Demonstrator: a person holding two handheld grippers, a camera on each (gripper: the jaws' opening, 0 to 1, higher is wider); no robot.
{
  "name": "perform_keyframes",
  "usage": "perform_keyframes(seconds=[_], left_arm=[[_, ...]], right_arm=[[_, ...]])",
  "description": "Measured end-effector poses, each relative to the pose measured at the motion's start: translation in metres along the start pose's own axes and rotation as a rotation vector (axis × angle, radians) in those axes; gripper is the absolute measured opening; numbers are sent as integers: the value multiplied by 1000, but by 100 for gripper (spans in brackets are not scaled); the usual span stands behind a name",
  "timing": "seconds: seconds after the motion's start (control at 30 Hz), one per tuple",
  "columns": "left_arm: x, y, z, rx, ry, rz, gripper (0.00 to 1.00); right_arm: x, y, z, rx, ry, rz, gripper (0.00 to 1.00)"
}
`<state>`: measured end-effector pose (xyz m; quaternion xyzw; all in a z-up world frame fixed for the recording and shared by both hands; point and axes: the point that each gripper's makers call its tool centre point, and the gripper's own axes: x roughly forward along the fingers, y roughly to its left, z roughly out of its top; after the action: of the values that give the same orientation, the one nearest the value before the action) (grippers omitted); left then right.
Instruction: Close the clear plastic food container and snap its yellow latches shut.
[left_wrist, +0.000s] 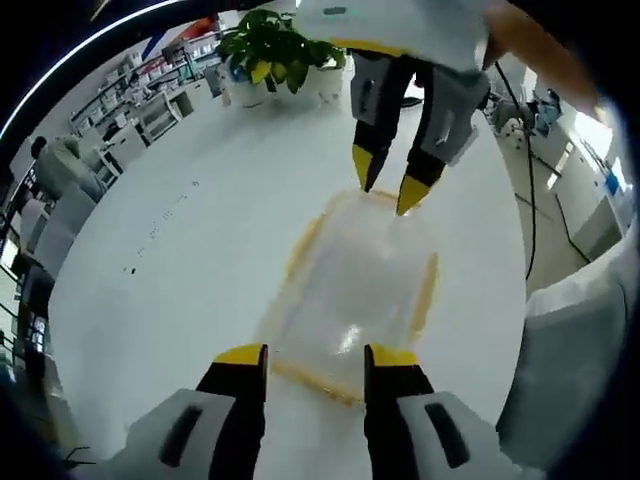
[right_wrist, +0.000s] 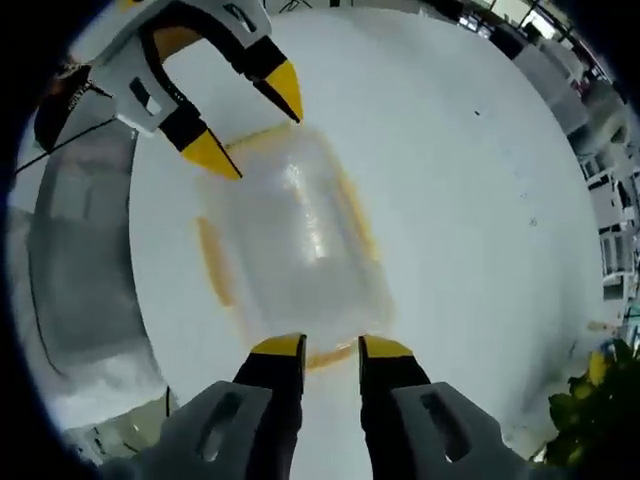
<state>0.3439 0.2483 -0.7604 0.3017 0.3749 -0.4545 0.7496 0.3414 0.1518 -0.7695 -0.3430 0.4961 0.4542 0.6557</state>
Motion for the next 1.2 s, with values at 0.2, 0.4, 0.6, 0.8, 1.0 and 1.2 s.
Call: perform_keyframes(seconds=[0.2, 0.4, 0.6, 0.8, 1.0, 1.2], left_arm=[[1, -23, 28, 10, -117, -74, 29], [-1, -29, 45, 32, -181, -78, 22], [5, -28, 45, 37, -184, -74, 16], [10, -26, 53, 50, -231, -51, 2], [18, -31, 53, 42, -231, -80, 0], [22, -37, 50, 10, -241, -115, 0]], right_arm=[[-3, 7, 14, -22, -62, 24, 22], [-9, 7, 35, -48, -162, 24, 19], [-11, 5, 52, -89, -222, 22, 9], [-5, 5, 60, -111, -241, 36, 0], [0, 4, 68, -104, -277, 52, 0], [2, 2, 67, -115, -278, 55, 7]])
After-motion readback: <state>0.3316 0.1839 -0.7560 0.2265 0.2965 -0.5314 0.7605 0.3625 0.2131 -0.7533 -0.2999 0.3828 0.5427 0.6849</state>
